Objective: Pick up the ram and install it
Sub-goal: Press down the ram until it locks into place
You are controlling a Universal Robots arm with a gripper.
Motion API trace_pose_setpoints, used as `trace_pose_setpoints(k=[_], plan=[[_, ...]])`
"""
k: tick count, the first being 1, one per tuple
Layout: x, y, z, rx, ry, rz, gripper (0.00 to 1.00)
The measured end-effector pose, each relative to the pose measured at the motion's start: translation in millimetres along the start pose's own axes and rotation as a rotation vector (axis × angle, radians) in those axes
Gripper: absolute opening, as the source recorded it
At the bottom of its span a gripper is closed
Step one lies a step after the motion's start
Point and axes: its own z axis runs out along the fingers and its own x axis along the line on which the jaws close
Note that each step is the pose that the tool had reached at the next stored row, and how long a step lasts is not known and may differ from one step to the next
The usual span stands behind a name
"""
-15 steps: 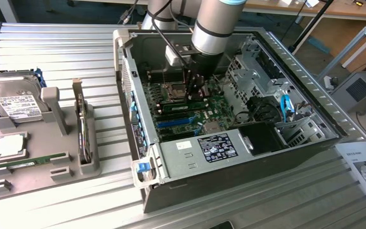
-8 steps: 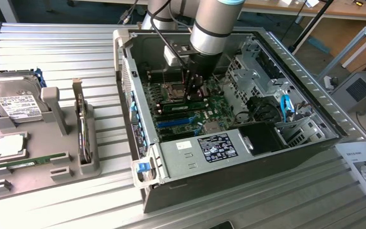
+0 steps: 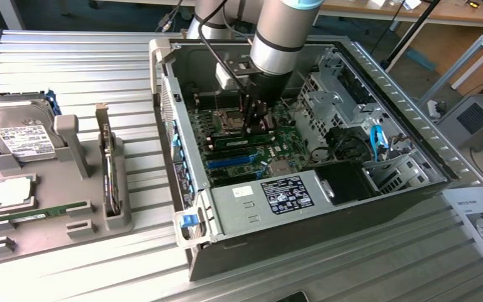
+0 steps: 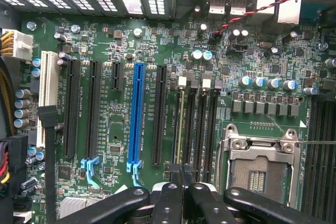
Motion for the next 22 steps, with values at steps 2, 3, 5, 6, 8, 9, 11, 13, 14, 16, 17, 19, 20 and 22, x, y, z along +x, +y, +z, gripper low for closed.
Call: trace_pose_setpoints(k=[2, 3, 5, 6, 8, 9, 11, 13, 14, 16, 17, 19, 20, 22], plan=[[0.0, 0.0, 0.6, 0.0001, -0.0002, 0.000, 0.11], [0.0, 0.0, 1.1, 0.0000, 0.0002, 0.000, 0.11], [0.0, 0.0, 1.4, -0.0001, 0.0003, 0.000, 0.11], [0.0, 0.0, 1.5, 0.0001, 0.0000, 0.000, 0.11], [0.0, 0.0, 1.5, 0.0001, 0.0000, 0.000, 0.11], [0.0, 0.0, 1.8, 0.0000, 0.0001, 0.000, 0.11], [0.0, 0.0, 2.2, 0.0000, 0.0003, 0.000, 0.11], [0.0, 0.0, 2.5, 0.0001, 0.0002, 0.000, 0.11], [0.0, 0.0, 2.6, 0.0001, 0.0001, 0.000, 0.11], [-0.1, 0.0, 2.7, 0.0003, 0.0000, 0.000, 0.11], [0.0, 0.0, 2.7, 0.0002, 0.0000, 0.000, 0.11], [0.0, 0.0, 3.0, 0.0002, 0.0001, 0.000, 0.11], [0.0, 0.0, 3.3, 0.0002, 0.0001, 0.000, 0.11], [0.0, 0.0, 3.3, 0.0001, 0.0004, 0.000, 0.11]])
